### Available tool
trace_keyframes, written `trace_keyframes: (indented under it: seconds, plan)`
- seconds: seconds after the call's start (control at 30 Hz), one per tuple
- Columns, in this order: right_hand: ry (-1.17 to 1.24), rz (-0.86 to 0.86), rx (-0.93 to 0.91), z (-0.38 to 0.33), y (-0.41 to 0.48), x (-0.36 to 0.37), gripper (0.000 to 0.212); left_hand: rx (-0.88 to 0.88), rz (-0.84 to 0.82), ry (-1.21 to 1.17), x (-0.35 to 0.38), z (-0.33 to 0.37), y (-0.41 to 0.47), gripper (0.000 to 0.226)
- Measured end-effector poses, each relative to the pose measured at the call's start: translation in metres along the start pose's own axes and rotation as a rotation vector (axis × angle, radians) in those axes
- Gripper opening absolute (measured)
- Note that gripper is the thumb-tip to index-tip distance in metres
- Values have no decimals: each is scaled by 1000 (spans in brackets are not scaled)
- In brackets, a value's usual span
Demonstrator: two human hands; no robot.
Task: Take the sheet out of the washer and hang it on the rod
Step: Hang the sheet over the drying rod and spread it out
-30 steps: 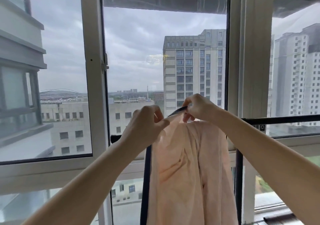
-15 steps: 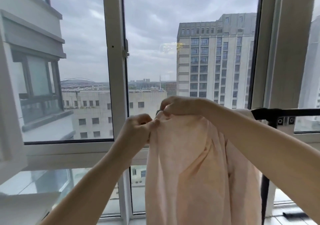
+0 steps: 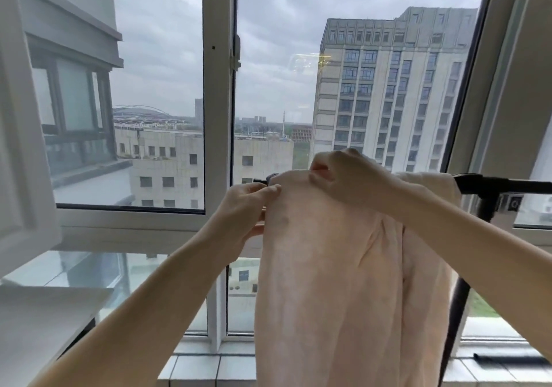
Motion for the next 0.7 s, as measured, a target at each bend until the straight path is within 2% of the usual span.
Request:
trace_keyframes:
  seconds: [0.07,0.13,0.23,0.3,0.43,0.53,0.7]
  plan:
    - [-4,76,-4,8,-6,-7,17,59,63,6,-1,6,5,13]
    - [-12,128,14,17,-11,-13,18,126,118,28,-2,13,7,20]
    - [-47,135,43,33,-18,-21,17,256,149,79,3,23,1,26]
    - [-101,111,66,45,-21,-28,17,351,125,207,13,27,-7,21]
    - [-119,26,96,52,-23,-29,20,333,2,315,27,12,-12,15]
    - [-34,-37,57,26,-23,-21,26,422,112,441,14,8,-5,18]
    - [20,42,9,-16,-19,-4,33,607,393,413,-26,17,6,22]
Point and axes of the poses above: each hand's wrist, its own y-axis towards the middle knuckle, its own x-axis out of the palm, z = x × y, the point moved 7 cm from there along y, towards the middle knuckle, and after that the axes turned 14 degrees about z, right-handed, at the moved point
